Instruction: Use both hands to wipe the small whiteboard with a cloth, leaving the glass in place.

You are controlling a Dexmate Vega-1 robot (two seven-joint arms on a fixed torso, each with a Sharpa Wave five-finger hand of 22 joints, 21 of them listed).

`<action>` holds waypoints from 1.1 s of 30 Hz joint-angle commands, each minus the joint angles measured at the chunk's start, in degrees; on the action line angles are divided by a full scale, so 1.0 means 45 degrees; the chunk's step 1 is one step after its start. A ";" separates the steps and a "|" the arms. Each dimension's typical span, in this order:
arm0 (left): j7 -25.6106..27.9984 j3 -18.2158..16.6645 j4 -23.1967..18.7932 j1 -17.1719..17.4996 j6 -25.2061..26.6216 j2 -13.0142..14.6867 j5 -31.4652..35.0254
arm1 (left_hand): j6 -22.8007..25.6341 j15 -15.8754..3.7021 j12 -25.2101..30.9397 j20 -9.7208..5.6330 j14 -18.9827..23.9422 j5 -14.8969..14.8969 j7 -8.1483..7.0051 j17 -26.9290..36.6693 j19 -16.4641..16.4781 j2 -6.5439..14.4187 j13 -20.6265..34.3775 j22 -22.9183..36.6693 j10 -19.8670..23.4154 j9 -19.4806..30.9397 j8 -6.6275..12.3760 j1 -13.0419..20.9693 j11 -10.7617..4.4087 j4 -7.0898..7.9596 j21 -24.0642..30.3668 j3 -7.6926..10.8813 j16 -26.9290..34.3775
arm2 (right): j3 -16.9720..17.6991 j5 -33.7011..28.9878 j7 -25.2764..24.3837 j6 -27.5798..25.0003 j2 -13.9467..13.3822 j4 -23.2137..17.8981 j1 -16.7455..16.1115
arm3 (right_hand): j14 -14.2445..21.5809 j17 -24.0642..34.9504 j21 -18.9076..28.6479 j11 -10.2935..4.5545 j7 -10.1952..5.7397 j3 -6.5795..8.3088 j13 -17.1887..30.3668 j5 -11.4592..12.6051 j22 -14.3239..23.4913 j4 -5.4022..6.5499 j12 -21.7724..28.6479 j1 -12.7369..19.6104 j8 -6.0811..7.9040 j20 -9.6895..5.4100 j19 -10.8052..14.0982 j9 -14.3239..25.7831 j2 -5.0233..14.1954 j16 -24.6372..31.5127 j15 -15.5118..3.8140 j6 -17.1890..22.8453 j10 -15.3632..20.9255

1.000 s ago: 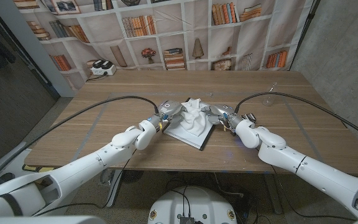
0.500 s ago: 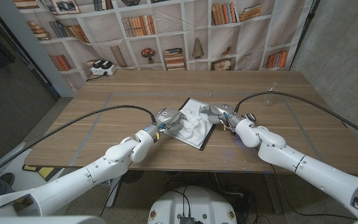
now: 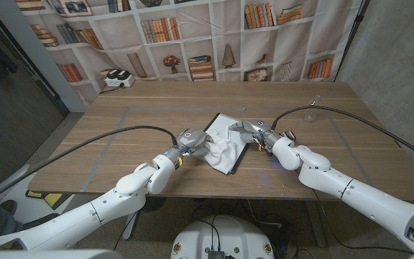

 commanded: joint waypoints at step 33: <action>0.0513 0.0669 0.2653 -0.2695 -0.1047 -0.1140 0.0361 | 0.0158 -0.0828 0.0007 -0.0319 0.0103 0.0011 0.0088 0.0084 -0.0064 0.0017 0.0035 -0.0005 0.0089 0.0033 -0.0026 0.0032 -0.0007 0.0087 0.0144 0.0031 0.0051 | 0.0039 0.0314 0.0059 -0.0227 0.0115 0.0218 0.0092 | 0.0183 0.0015 0.0069 0.0045 0.0019 0.0240 0.0036 0.0097 0.0078 0.0011 -0.0002 -0.0142 -0.0038 -0.1416 0.0158 0.0021 -0.0034 -0.0031 -0.1194 0.0150 0.0181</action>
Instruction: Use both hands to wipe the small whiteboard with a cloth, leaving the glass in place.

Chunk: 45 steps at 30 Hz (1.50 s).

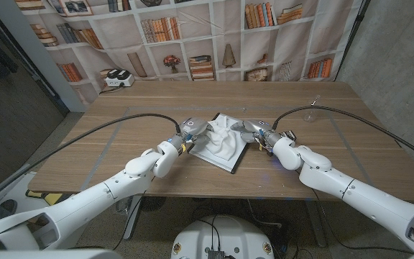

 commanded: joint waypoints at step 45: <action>0.0141 -0.1383 -0.2867 0.2241 0.0062 0.1309 -0.0172 | 0.0193 -0.0843 -0.0002 -0.0355 -0.0001 0.0004 0.0090 0.0004 -0.0106 -0.0022 0.0049 0.0004 0.0135 0.0041 -0.0029 -0.0004 -0.0012 0.0122 0.0161 0.0017 -0.0055 | -0.0288 0.0019 -0.0022 0.0034 0.0250 0.0297 0.0207 | 0.0112 0.0013 0.0059 -0.0028 -0.0025 0.0208 0.0043 0.0122 0.0027 0.0019 -0.0032 -0.0244 -0.0045 -0.1416 0.0191 0.0024 -0.0065 -0.0042 -0.1141 0.0135 0.0128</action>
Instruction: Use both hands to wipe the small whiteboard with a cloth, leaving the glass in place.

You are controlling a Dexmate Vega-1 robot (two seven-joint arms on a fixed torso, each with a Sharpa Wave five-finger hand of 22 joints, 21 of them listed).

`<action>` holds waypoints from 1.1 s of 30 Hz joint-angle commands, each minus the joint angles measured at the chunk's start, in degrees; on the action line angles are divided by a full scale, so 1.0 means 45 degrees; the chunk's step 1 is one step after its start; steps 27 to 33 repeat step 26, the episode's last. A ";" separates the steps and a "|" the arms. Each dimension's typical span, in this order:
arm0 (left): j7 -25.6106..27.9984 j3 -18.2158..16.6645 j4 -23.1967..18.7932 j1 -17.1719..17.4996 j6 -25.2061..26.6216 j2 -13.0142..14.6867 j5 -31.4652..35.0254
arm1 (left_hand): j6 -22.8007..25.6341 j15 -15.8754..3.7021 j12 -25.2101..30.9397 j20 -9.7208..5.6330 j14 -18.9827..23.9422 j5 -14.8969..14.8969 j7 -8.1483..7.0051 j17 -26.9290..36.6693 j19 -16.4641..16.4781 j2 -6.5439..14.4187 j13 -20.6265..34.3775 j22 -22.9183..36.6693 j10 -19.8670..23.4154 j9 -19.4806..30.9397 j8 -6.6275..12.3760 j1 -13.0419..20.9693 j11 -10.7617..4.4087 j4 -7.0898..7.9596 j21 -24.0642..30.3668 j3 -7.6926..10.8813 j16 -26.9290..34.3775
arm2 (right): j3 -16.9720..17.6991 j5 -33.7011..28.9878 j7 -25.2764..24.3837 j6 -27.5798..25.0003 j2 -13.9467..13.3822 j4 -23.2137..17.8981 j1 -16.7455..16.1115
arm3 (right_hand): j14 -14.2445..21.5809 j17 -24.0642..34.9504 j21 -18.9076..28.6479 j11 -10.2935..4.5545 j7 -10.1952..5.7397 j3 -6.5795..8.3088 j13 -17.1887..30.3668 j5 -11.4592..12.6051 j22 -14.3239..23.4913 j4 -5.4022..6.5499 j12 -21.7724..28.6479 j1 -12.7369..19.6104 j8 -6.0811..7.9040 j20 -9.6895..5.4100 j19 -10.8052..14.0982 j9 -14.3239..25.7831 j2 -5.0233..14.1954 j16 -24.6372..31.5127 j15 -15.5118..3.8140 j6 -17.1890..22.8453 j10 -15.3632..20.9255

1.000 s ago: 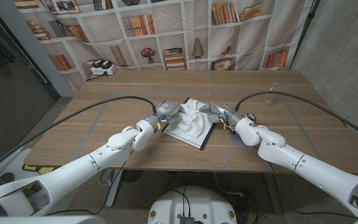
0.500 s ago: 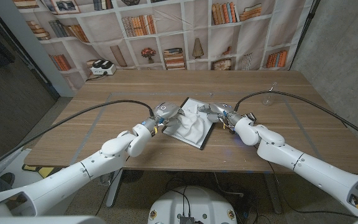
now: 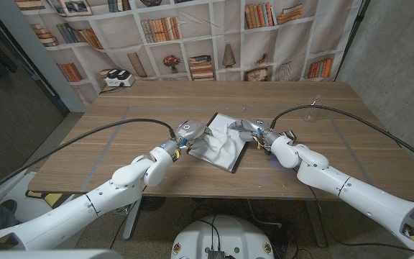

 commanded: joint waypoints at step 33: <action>0.0426 -0.0198 0.0119 0.0300 -0.0341 -0.0120 0.0125 | 0.0088 -0.0857 -0.0023 -0.0329 -0.0062 0.0012 0.0012 0.0033 -0.0184 -0.0002 0.0015 0.0005 0.0087 0.0051 -0.0056 0.0010 -0.0011 0.0043 0.0124 0.0019 -0.0043 | 0.0026 -0.0321 -0.0104 -0.0325 -0.0135 -0.0540 -0.0189 | 0.0111 0.0042 0.0055 -0.0007 -0.0022 0.0173 0.0037 0.0053 0.0072 0.0021 -0.0048 -0.0131 -0.0056 -0.1387 0.0167 0.0025 -0.0007 0.0000 -0.1150 0.0135 0.0145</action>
